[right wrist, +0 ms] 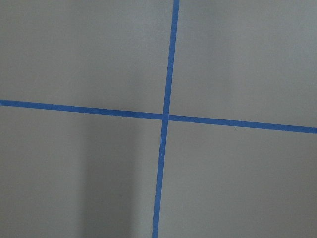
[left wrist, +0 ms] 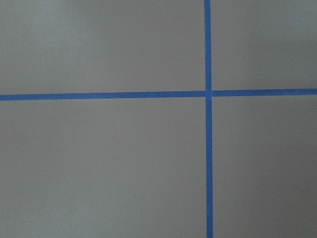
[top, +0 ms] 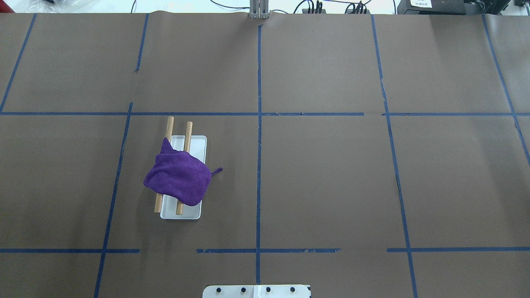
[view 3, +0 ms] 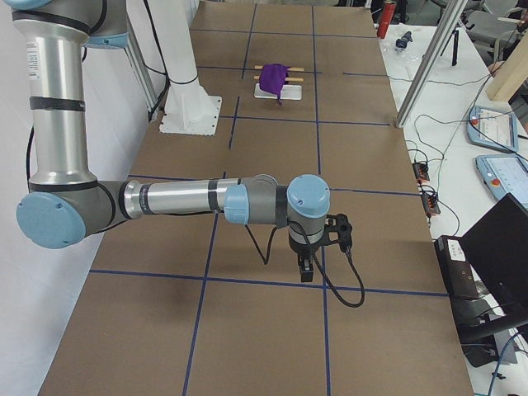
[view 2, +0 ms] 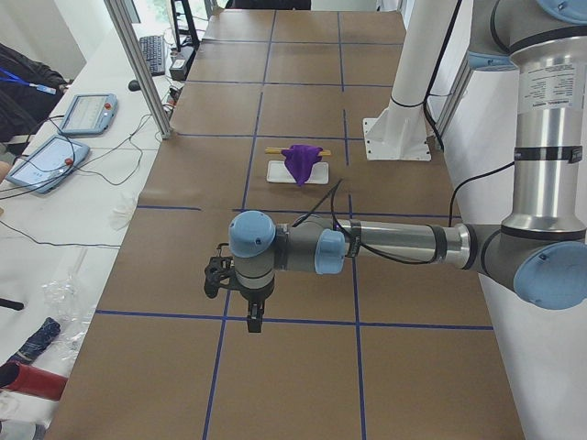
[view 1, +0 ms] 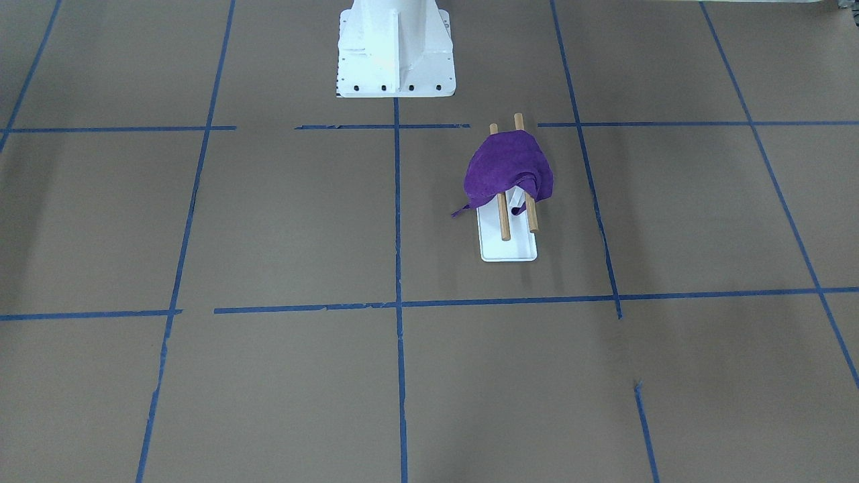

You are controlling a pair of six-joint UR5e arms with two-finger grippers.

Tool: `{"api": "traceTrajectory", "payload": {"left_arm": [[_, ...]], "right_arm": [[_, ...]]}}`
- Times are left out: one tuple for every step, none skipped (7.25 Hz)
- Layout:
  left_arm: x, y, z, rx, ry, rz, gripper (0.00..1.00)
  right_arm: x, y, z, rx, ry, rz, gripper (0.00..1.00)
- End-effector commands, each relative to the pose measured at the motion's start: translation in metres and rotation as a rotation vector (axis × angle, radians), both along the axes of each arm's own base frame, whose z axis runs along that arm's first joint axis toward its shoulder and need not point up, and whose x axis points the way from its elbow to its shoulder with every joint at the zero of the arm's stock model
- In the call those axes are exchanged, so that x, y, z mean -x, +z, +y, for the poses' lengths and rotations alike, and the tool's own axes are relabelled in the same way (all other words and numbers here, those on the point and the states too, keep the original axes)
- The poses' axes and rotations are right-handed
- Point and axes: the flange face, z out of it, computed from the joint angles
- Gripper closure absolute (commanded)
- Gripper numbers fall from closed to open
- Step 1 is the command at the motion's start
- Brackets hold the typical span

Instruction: Hang towel on rack

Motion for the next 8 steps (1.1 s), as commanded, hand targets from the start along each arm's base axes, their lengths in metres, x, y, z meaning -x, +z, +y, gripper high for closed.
{"api": "traceTrajectory", "payload": {"left_arm": [[-0.001,-0.001,-0.001,0.003,-0.004,0.004,0.00],[-0.001,0.000,0.000,0.005,-0.005,0.005,0.00],[-0.001,-0.001,-0.001,0.003,-0.003,0.005,0.00],[-0.001,-0.001,0.000,0.003,-0.005,0.005,0.00],[-0.001,-0.002,0.000,0.002,-0.005,0.005,0.00],[-0.001,-0.002,-0.001,0.000,-0.003,0.005,0.00],[-0.001,-0.002,-0.001,0.000,-0.005,0.004,0.00],[-0.001,-0.002,-0.001,0.000,-0.005,0.004,0.00]], "right_arm": [[0.002,0.016,0.003,0.033,0.000,-0.023,0.00],[0.003,0.024,0.004,0.049,0.000,-0.042,0.00],[0.003,0.038,0.006,0.074,-0.001,-0.044,0.00],[0.003,0.043,0.007,0.081,-0.002,-0.043,0.00],[0.006,0.042,0.005,0.077,-0.010,-0.040,0.00],[0.009,0.042,0.004,0.076,-0.016,-0.036,0.00],[0.010,0.042,0.004,0.076,-0.018,-0.035,0.00],[0.010,0.042,0.004,0.076,-0.018,-0.035,0.00]]}}
